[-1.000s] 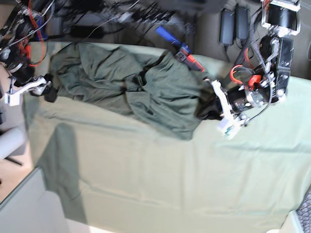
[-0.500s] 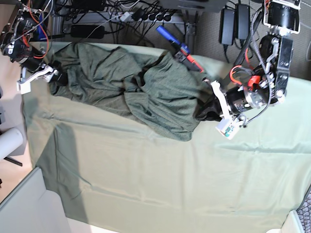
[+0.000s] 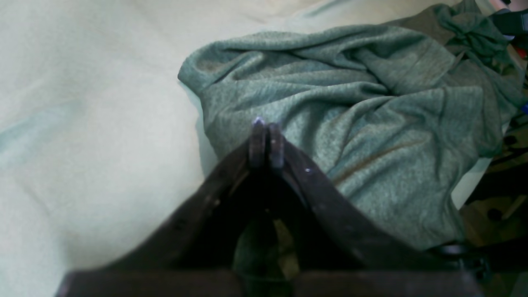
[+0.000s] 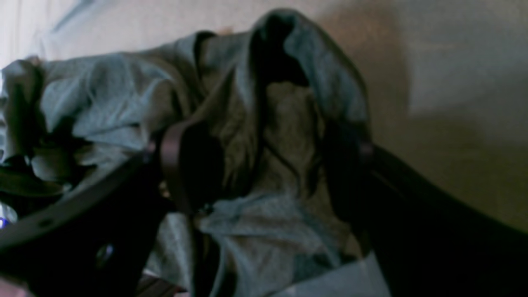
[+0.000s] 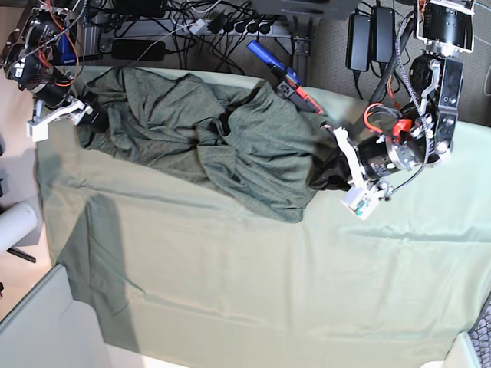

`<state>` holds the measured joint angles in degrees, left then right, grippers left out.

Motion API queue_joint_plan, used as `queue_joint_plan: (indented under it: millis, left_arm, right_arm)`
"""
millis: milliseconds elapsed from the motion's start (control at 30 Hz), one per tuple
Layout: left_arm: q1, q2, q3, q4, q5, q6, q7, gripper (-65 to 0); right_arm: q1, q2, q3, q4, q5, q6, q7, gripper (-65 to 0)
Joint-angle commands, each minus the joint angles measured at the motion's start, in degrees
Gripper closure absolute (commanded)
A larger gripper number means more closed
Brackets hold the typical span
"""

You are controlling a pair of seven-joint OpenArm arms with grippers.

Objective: Fold the T-shirt properly
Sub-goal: 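Release the shirt end and retract the right gripper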

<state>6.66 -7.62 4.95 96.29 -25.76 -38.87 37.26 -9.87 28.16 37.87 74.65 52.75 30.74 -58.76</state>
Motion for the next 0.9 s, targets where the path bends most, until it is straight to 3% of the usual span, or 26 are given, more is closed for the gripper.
queue_joint_plan:
  millis: [0,267,333,467,533,867]
  left_arm:
    - [-0.76,-0.02,-0.04,0.92,-1.05,-1.13,-1.42,-2.3]
    - [-0.76,-0.04,-0.04,0.92,-1.25,-1.13,-1.46,-2.3]
    - [-0.76,-0.02,-0.04,0.92,-1.27,-1.13,-1.49,-2.3]
    - [-0.76,-0.02,-0.04,0.92,-1.27,-1.13,-1.49,-2.3]
    - [-0.76,-0.04,-0.04,0.92,-1.27,-1.13,-1.49,-2.3]
    - [-0.81,-0.02,-3.06,0.92,-2.25,-1.13,-3.82,-2.3]
  right_arm:
    - [-0.17,0.33,0.13,0.50,-0.04,0.55,-1.31,-43.4]
    - [-0.20,-0.74,0.13,0.50,0.24,0.55,-1.49,-41.8]
    - [-0.17,-1.14,0.13,0.50,0.26,0.55,-1.49,-33.6]
    - [-0.17,-2.36,0.13,0.50,0.48,0.55,-1.42,-8.4]
    - [-0.17,-2.84,0.13,0.50,0.87,0.55,-1.25,0.0]
    - [-0.07,-3.23,0.15,0.50,1.53,0.55,1.97,0.0]
